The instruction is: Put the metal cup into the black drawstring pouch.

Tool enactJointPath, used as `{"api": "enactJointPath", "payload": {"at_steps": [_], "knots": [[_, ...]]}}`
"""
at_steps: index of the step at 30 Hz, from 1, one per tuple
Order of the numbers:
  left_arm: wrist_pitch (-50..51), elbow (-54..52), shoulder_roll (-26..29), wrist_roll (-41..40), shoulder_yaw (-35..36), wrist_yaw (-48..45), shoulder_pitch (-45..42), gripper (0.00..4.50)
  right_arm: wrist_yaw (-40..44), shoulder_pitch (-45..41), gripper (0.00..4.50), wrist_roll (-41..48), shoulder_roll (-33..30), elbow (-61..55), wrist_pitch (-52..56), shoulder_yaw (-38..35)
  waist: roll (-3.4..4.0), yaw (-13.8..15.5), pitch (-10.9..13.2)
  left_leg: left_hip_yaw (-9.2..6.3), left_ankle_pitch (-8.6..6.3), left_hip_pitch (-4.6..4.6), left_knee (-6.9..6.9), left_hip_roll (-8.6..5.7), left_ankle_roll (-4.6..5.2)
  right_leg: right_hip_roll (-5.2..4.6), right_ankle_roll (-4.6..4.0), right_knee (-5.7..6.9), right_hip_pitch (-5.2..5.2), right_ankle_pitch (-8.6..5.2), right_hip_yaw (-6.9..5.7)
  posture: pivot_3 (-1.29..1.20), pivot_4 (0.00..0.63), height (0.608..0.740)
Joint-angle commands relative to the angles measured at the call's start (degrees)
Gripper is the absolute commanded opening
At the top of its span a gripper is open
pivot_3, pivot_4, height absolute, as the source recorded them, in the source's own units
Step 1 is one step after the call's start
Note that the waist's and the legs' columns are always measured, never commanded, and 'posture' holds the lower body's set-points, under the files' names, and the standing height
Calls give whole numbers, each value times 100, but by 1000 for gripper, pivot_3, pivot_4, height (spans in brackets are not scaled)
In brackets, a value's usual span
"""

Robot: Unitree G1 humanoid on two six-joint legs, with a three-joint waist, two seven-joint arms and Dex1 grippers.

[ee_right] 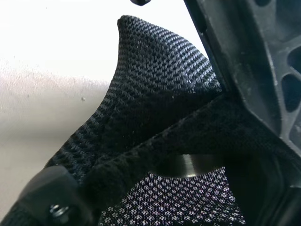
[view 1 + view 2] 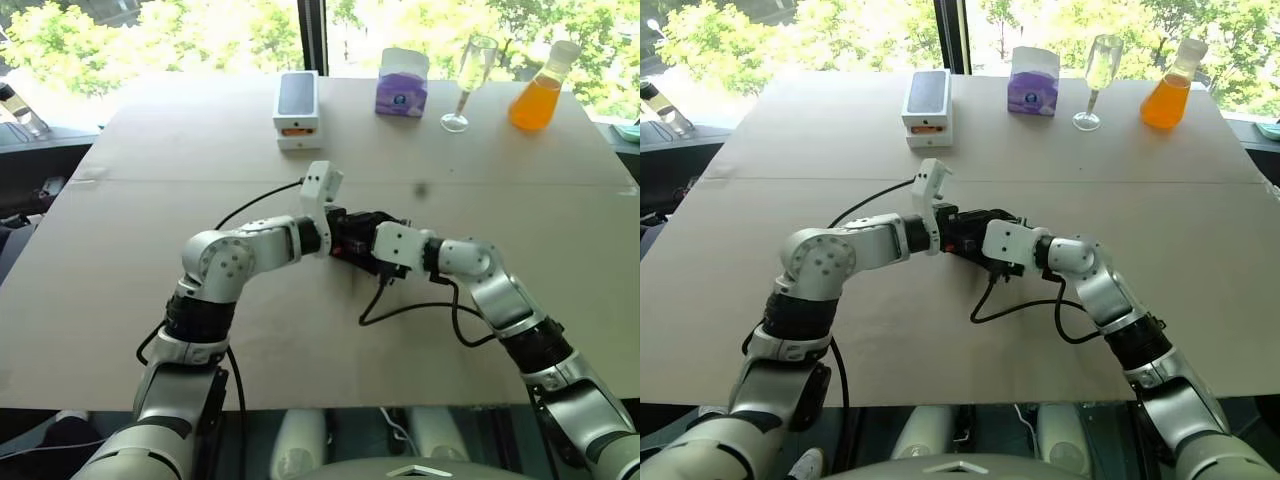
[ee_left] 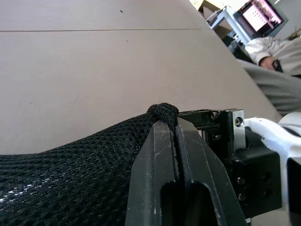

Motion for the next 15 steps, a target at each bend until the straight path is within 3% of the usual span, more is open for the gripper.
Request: {"api": "enactJointPath", "payload": {"at_steps": [1, 3, 10, 15], "knots": [[-23, -136, 43, 402, 41, -154, 3, 0, -2, -180, 1553, 232, -201, -83, -43, -418, 0, 5, 0, 0, 0, 1, 0, 1, 0, 0, 0, 0, 0, 0, 0, 0, 150, 737], [19, -180, -36, 491, 85, -193, 16, 0, -151, -180, 628, 148, -150, -35, -116, -353, 0, 8, 0, -4, 0, -3, 0, 1, 0, 0, 0, -2, 0, 0, -4, 0, 150, 737], [101, -266, -137, 722, 239, -339, 94, 0, -112, -46, 628, 351, -143, -393, 223, -468, 0, 15, 0, -1, 0, -9, -4, 2, 0, -1, 0, -3, -9, 0, 0, 0, 150, 737], [140, -304, -173, 821, 401, -366, 139, 0, 278, 585, 628, 1364, -590, -1706, 2200, -1217, 0, 96, 0, -6, -1, -13, -4, 1, 1, -3, 0, -6, -8, 0, -3, 0, 150, 737]]}}
